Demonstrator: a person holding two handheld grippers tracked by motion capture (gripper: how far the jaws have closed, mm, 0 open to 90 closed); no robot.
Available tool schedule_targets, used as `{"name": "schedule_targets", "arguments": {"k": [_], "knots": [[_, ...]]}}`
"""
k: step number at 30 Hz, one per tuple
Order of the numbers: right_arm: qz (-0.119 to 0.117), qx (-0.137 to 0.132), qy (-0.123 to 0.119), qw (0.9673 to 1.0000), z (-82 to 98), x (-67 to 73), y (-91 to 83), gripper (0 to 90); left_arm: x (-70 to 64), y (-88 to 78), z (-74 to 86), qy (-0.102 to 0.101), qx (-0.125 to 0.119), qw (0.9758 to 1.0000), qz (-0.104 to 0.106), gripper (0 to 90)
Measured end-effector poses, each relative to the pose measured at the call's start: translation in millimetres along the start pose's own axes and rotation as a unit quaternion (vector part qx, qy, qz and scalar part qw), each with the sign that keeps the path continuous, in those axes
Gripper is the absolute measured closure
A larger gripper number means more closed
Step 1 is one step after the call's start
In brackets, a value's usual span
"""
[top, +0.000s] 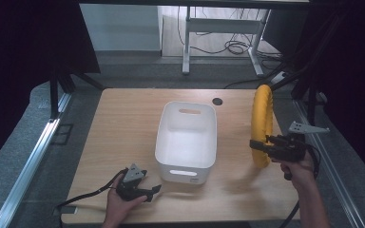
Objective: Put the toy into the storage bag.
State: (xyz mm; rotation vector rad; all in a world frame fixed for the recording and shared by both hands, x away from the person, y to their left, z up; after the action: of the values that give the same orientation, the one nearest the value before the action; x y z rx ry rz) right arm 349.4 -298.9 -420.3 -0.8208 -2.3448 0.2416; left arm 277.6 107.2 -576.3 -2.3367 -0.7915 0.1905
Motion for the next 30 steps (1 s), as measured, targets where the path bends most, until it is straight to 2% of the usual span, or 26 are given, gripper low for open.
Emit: {"name": "schedule_targets", "arguments": {"k": [8, 13, 16, 18, 21, 24, 25, 26, 28, 29, 30], "knots": [[-0.018, -0.03, -0.003, 0.9994, -7.7, 12.5, 2.4, 51.0, 0.1, -0.1, 0.3, 0.002, 0.002, 1.0, 0.001, 19.1], [-0.021, -0.046, 0.003, 0.9987, -10.7, 16.1, 3.8, 51.0, 0.1, 0.3, 0.5, 0.002, 0.002, 1.0, 0.001, 19.1], [-0.019, -0.067, 0.003, 0.9976, -13.3, 20.6, 5.7, 50.9, 0.0, 0.8, 0.8, 0.001, 0.003, 1.0, 0.001, 19.1], [-0.018, -0.087, 0.004, 0.996, -15.4, 27.2, 7.3, 50.9, 0.0, 1.0, 0.9, 0.002, 0.003, 1.0, 0.001, 19.1], [-0.017, -0.099, 0.002, 0.9949, -16.5, 31.3, 8.2, 50.8, -0.1, 1.0, 0.9, 0.001, 0.003, 1.0, 0.001, 19.1], [-0.015, -0.121, 0.001, 0.9926, -17.7, 43.8, 13.1, 50.8, -0.2, 1.0, 0.9, 0.001, 0.004, 1.0, 0.002, 19.1], [-0.015, -0.121, 0.001, 0.9926, -17.7, 43.8, 13.1, 50.8, -0.2, 1.0, 1.0, 0.001, 0.004, 1.0, 0.002, 19.1], [-0.012, -0.136, 0.001, 0.9907, -19.4, 49.9, 15.8, 50.7, -0.3, 1.2, 1.0, 0.001, 0.005, 1.0, 0.002, 19.1], [-0.01, -0.141, 0.003, 0.9899, -20.3, 52.2, 16.4, 50.7, -0.3, 1.4, 1.1, 0.001, 0.004, 1.0, 0.002, 19.1], [-0.005, -0.162, 0.004, 0.9867, -23.6, 58.1, 18.7, 50.7, -0.2, 1.3, 1.2, 0.002, 0.006, 1.0, 0.002, 19.1], [-0.005, -0.162, 0.004, 0.9867, -23.6, 58.1, 18.7, 50.7, -0.2, 1.3, 1.2, 0.002, 0.006, 1.0, 0.002, 19.1]]}}
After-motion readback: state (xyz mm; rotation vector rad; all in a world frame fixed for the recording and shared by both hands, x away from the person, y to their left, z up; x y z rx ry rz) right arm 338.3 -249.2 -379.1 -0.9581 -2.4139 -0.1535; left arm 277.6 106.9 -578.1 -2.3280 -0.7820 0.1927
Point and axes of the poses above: each handheld gripper's, and its own axes: y roughly forward along the jaws, z roughly out of its underside, x roughly to its left, the point moved 6 cm from there along y, roughly forward along the jaws, and after that the axes turned 15 degrees about y, right-handed, at the moved point
